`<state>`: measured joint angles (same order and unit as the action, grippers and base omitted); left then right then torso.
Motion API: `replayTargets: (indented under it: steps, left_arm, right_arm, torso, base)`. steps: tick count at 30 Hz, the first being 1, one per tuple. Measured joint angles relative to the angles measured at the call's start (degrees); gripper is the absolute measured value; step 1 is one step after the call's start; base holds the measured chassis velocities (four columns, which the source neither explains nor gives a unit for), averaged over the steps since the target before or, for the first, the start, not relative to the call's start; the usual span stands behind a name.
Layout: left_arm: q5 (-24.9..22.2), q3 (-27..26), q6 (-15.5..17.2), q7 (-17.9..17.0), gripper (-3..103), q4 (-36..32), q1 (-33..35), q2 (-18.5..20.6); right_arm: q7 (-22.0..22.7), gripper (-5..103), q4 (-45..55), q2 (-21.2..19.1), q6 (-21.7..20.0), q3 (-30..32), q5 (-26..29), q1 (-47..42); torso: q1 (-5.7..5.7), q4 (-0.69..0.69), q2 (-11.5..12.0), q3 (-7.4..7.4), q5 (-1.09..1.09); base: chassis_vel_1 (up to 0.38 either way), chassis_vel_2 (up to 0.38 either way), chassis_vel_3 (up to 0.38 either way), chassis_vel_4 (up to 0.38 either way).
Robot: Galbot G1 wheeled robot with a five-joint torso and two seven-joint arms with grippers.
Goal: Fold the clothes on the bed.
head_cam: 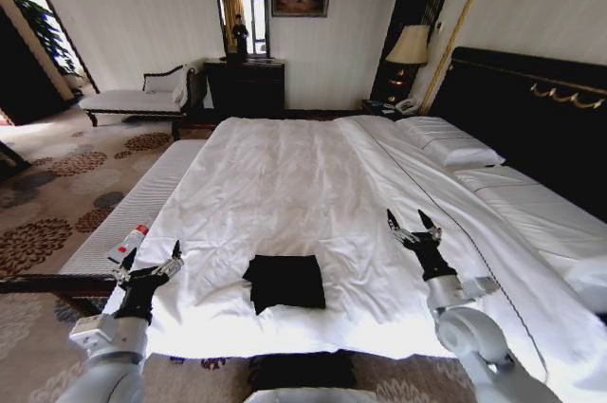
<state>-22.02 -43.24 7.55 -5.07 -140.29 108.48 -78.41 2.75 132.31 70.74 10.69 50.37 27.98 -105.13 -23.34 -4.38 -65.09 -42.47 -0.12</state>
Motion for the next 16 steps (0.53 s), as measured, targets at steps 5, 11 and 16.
replayTargets:
  steps: [5,11,16]
  left_arm:
    - [0.45,3.41,-0.78,2.14,100,-2.58,0.83,0.35]
    - [-0.65,3.58,-0.5,3.14,100,-2.9,1.25,1.23]
    - [-0.73,3.5,-0.41,3.14,100,-2.91,1.24,1.23]
  right_arm:
    - [-0.19,100,5.53,3.56,-1.01,3.07,-2.49,-3.03]
    - [-2.35,100,8.08,4.49,-2.2,3.81,-2.66,-4.09]
    - [-2.43,100,8.01,4.43,-2.22,3.57,-2.49,-3.91]
  torso:
    - [0.0,0.06,0.0,0.0,0.03]
    - [-0.02,0.06,0.0,-0.02,0.01]
    - [-0.01,0.05,0.0,-0.01,0.02]
  base:
    - [0.0,0.0,0.0,0.0]
    - [0.0,0.0,0.0,0.0]
    - [0.0,0.0,0.0,0.0]
